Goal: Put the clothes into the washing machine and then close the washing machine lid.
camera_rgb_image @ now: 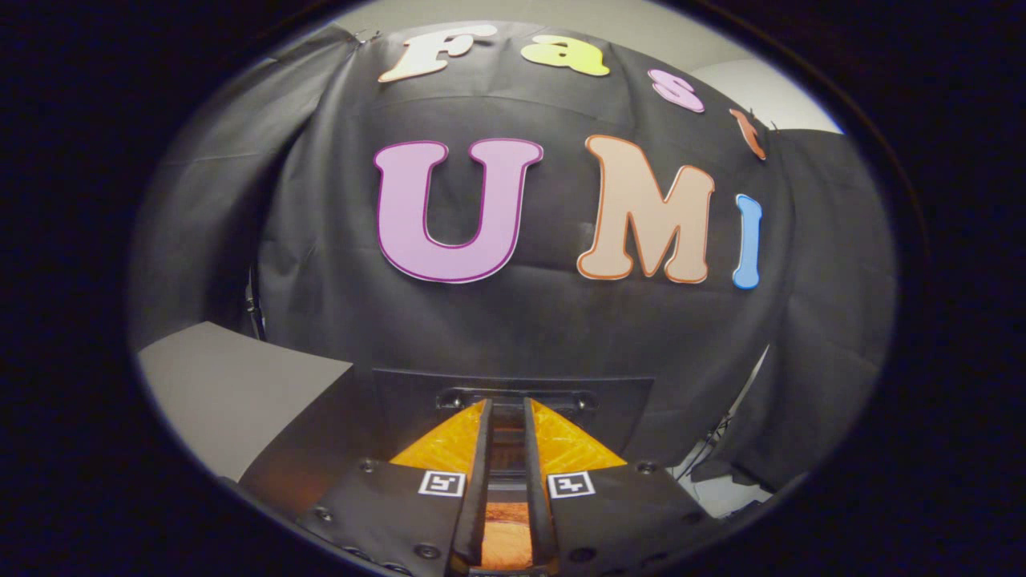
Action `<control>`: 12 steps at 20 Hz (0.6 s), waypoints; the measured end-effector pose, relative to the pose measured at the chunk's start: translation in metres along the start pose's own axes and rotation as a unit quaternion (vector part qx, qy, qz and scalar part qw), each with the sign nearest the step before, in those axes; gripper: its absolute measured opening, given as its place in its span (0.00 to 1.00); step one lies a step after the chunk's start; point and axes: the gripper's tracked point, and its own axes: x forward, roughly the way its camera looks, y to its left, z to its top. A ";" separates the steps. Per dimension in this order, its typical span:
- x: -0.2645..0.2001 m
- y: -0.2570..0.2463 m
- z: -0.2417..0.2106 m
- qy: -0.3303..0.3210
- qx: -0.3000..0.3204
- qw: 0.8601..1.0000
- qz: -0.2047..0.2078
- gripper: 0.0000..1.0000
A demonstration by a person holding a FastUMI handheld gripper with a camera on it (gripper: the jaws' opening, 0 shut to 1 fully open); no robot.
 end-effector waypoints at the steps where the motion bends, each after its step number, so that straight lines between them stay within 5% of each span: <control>1: 0.002 -0.003 0.000 0.002 0.001 1.000 -0.004 0.31; 9: 0.041 0.009 0.000 0.007 0.032 0.999 0.007 0.92; 12: 0.065 0.016 0.002 0.007 0.045 0.999 0.019 0.93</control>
